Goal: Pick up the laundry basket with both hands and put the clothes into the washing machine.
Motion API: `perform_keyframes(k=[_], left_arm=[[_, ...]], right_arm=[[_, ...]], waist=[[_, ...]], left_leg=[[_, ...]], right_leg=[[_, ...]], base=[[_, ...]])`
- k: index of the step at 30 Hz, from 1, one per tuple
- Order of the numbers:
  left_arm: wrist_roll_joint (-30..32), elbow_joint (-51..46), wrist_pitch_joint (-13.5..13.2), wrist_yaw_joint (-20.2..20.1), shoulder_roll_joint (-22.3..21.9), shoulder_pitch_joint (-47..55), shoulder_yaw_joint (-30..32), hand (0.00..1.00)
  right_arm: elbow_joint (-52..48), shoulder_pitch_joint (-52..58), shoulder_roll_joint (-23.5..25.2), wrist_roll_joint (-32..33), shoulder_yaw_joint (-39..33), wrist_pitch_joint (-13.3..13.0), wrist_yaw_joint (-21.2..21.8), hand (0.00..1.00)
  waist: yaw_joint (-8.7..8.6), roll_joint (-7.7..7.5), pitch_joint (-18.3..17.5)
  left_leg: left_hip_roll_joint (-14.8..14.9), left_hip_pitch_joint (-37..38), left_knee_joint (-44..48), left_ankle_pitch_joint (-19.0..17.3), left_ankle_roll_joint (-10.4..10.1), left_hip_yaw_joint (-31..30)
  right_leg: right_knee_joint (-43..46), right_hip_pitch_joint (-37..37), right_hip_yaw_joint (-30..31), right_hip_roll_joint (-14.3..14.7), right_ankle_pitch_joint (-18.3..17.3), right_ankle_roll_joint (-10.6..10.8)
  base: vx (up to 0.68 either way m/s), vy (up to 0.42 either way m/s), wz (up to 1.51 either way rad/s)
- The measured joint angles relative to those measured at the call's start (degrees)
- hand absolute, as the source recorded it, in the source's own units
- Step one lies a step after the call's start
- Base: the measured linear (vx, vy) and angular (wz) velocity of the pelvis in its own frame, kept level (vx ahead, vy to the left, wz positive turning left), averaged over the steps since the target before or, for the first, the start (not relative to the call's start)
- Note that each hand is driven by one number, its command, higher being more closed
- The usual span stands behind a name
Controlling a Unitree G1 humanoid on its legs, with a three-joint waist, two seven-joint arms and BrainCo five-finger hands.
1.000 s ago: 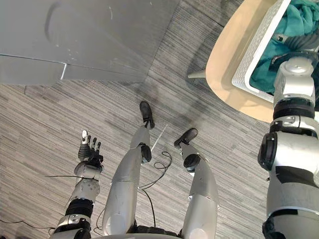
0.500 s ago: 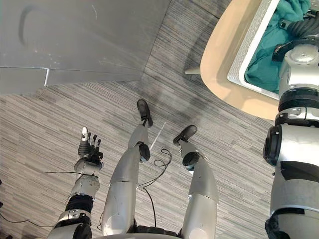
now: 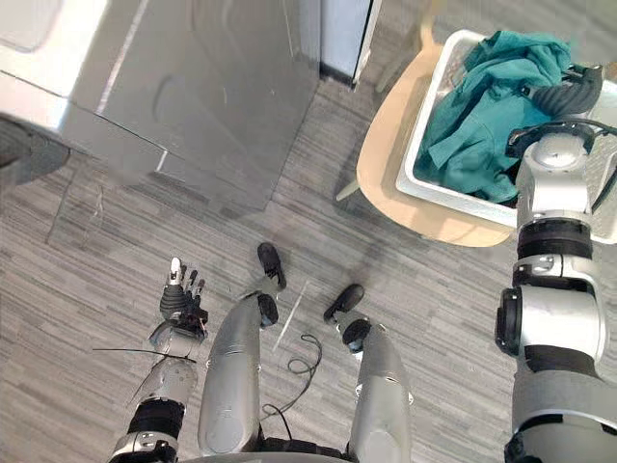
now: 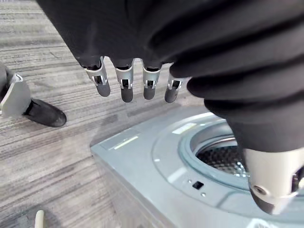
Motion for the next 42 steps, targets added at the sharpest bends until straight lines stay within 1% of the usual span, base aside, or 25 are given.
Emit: perform_keyframes(k=[1,3,4,5,6,7,8,10,13,15,18,21,23,24,27,30,32,33,35,36,37,38,42], left_arm=[[0.47,-0.06,0.03,-0.90,0.05,1.18,-0.53,0.00],[0.50,-1.38,0.19,-1.02,0.45,3.00,-2.24,0.00],[0.52,-1.93,0.35,-1.04,0.51,3.44,-2.86,0.00],[0.68,-2.06,0.76,-1.18,0.41,4.09,-4.12,0.00],[1.00,-2.07,1.24,-1.57,0.18,4.54,-4.73,0.00],[2.56,-5.23,2.23,-4.71,0.72,11.10,-9.01,0.00],[2.59,-5.23,2.53,-4.74,1.09,11.33,-9.40,0.00],[2.64,-5.24,2.66,-4.86,1.43,11.41,-9.72,0.00],[2.62,-5.75,2.79,-5.17,1.91,11.51,-10.93,0.00],[2.57,-6.43,2.75,-5.85,2.12,11.55,-11.22,0.00],[2.52,-6.68,2.75,-5.88,2.27,11.49,-11.27,0.00],[2.51,-6.84,2.72,-5.87,2.31,11.49,-11.22,0.00],[2.49,-6.88,2.71,-5.88,2.28,11.44,-11.22,0.00],[2.47,-6.96,2.69,-5.88,2.29,11.52,-11.16,0.00],[2.35,-7.45,2.37,-5.88,2.31,11.41,-11.01,0.00],[2.18,-7.42,2.33,-5.91,2.30,11.24,-10.69,0.00],[1.86,-7.38,2.32,-5.94,2.27,10.97,-10.58,0.00],[1.79,-7.31,2.32,-5.94,2.24,10.49,-10.56,0.00],[1.72,-7.20,2.20,-5.93,2.16,9.68,-10.55,0.00],[1.53,-7.17,1.95,-5.94,2.15,9.31,-10.56,0.00],[1.37,-7.11,1.92,-5.94,2.06,8.95,-10.59,0.00],[1.20,-7.07,1.73,-5.94,1.72,8.42,-10.57,0.00],[0.31,-5.23,1.43,-5.96,1.50,6.19,-10.65,0.00]], right_arm=[[-2.09,1.43,1.01,-0.53,-0.05,-0.09,0.00,1.00],[-5.90,4.41,1.89,-0.67,-1.17,-0.06,0.05,1.00],[-7.73,5.69,2.23,-0.67,-2.12,-0.01,0.03,1.00],[-11.58,8.99,3.37,-0.96,-4.16,0.01,0.00,1.00],[-13.24,11.03,3.73,-1.53,-4.49,0.01,0.01,1.00],[-24.09,23.72,6.12,-5.17,-6.26,-0.46,0.30,1.00],[-24.17,24.45,6.83,-5.18,-7.82,-0.75,0.31,1.00],[-24.17,24.79,7.27,-5.18,-8.96,-0.77,0.32,1.00],[-24.16,25.39,7.30,-5.46,-8.98,-0.78,0.66,1.00],[-24.13,25.39,7.30,-6.58,-8.41,-0.83,1.95,1.00],[-23.11,25.31,7.25,-7.38,-8.25,-1.29,2.02,1.00],[-18.91,24.06,7.15,-7.35,-8.35,-1.26,2.03,1.00],[-16.22,23.10,5.37,-7.26,-8.35,-1.24,2.14,1.00],[-15.51,22.61,4.68,-7.26,-8.36,-1.25,2.23,1.00],[-9.38,17.50,0.01,-6.85,-8.37,-1.32,2.88,1.00],[-4.96,14.02,-2.97,-6.96,-8.02,-1.34,3.22,1.00],[-2.31,12.42,-4.99,-7.72,-5.93,-1.35,4.26,1.00],[-0.19,11.24,-6.09,-9.87,-3.34,-1.34,4.67,1.00],[2.07,8.90,-6.53,-11.69,-0.40,-1.37,5.33,1.00],[3.67,7.15,-6.67,-12.05,1.85,-1.41,5.54,1.00],[4.34,6.58,-7.00,-12.06,2.73,-1.48,5.58,1.00],[5.82,5.51,-7.91,-12.10,4.56,-1.74,5.62,0.00],[10.19,3.40,-9.98,-12.39,8.93,-2.45,5.90,0.00]], waist=[[-0.38,-0.46,-0.52],[-0.24,-1.45,-1.71],[-0.25,-1.58,-1.75],[-0.33,-1.75,-1.66],[-0.37,-1.76,-1.69],[-0.44,-4.16,-8.04],[-0.49,-4.90,-8.93],[-0.58,-5.14,-9.22],[-0.49,-5.13,-9.22],[-0.47,-5.11,-9.21],[-0.64,-5.07,-9.18],[-0.75,-4.89,-9.07],[-0.65,-3.98,-8.46],[-0.65,-3.79,-8.36],[-0.66,-2.27,-7.17],[-0.66,-2.03,-5.58],[-0.92,-1.98,-4.32],[-1.15,-2.05,-3.68],[-1.57,-1.98,-3.50],[-2.08,-1.92,-3.36],[-2.14,-1.87,-3.08],[-2.00,-1.88,-2.99],[-2.02,-1.69,-1.95]], left_leg=[[-0.45,1.38,-0.85,-0.08,0.03,0.07],[-0.65,2.30,-2.03,0.04,-0.11,0.44],[-0.79,2.89,-2.45,0.15,-0.25,0.59],[-1.72,5.65,-3.77,0.32,-0.46,1.01],[-2.15,7.49,-4.67,0.33,-0.48,1.50],[-4.90,13.80,-9.95,0.69,-0.94,2.73],[-5.65,14.49,-10.91,0.97,-1.05,2.92],[-6.09,15.16,-11.56,1.72,-0.68,2.98],[-6.43,16.03,-11.20,1.77,-0.66,3.11],[-6.25,15.15,-9.75,1.36,-0.18,3.12],[-6.18,13.07,-9.50,1.31,-0.13,3.12],[-6.05,10.70,-9.55,1.23,-0.30,3.13],[-6.02,9.12,-9.55,1.20,-0.36,3.13],[-6.03,8.60,-9.55,1.20,-0.36,3.17],[-6.05,6.30,-9.85,1.49,-0.21,3.60],[-6.11,5.51,-10.42,2.09,0.15,4.52],[-6.10,5.25,-10.40,2.34,0.53,4.89],[-5.91,5.06,-10.31,2.34,0.54,5.55],[-5.64,4.44,-10.06,2.35,0.56,6.28],[-5.39,4.14,-9.77,2.30,0.63,6.65],[-5.25,4.17,-9.67,2.25,0.67,6.91],[-4.82,3.93,-9.60,2.21,0.70,7.66],[-3.63,3.57,-9.56,2.17,0.64,8.48]], right_leg=[[-0.07,0.91,0.31,-0.12,-0.39,0.55],[-0.12,1.36,0.48,-0.17,-0.45,0.66],[-0.13,1.87,0.42,-0.26,-0.58,0.89],[-0.25,4.11,0.00,-1.01,-0.79,1.18],[-0.42,5.73,-0.27,-1.43,-0.95,1.49],[-2.75,10.55,-0.31,-2.50,-1.22,2.69],[-2.81,10.69,-0.30,-2.99,-1.21,2.77],[-2.92,11.28,-0.30,-3.26,-0.93,2.70],[-2.69,12.09,-0.26,-3.75,-0.82,2.70],[-2.12,11.53,0.02,-4.01,-0.86,2.70],[-1.61,9.13,0.44,-4.11,-0.87,2.70],[-1.25,6.50,0.55,-4.08,-0.85,2.65],[-1.12,4.93,0.48,-4.12,-0.83,2.65],[-1.06,4.39,0.54,-4.15,-0.79,2.61],[-0.90,1.68,0.82,-4.28,-0.33,2.44],[-0.53,-0.03,1.43,-4.47,0.18,1.81],[-0.34,-0.63,1.82,-4.52,0.30,1.64],[-0.38,-1.13,2.21,-4.46,0.33,1.60],[-0.53,-2.17,2.83,-4.31,0.53,1.39],[-0.70,-2.67,3.29,-4.09,0.67,1.27],[-0.84,-2.77,3.54,-3.97,0.78,1.13],[-1.29,-3.42,4.09,-3.59,1.09,0.96],[-2.57,-3.95,4.83,-2.06,1.57,0.83]], base=[[-0.02,-0.005,0.04],[0.00,0.000,0.00],[0.01,-0.017,0.18],[0.03,-0.004,0.24],[0.18,-0.015,0.41],[0.22,-0.020,0.31],[0.23,-0.028,0.24],[0.10,-0.027,0.06],[0.08,-0.034,0.04],[0.04,-0.035,-0.03],[0.00,-0.020,-0.06],[0.00,-0.007,-0.02],[0.00,0.000,0.00],[0.00,0.000,0.00],[0.01,-0.009,-0.05],[0.04,-0.016,-0.11],[0.06,-0.033,-0.09],[0.05,-0.029,-0.09],[0.06,-0.041,-0.20],[0.06,-0.046,-0.23],[0.05,-0.051,-0.26],[0.04,-0.046,-0.24],[0.03,-0.084,-0.20]])
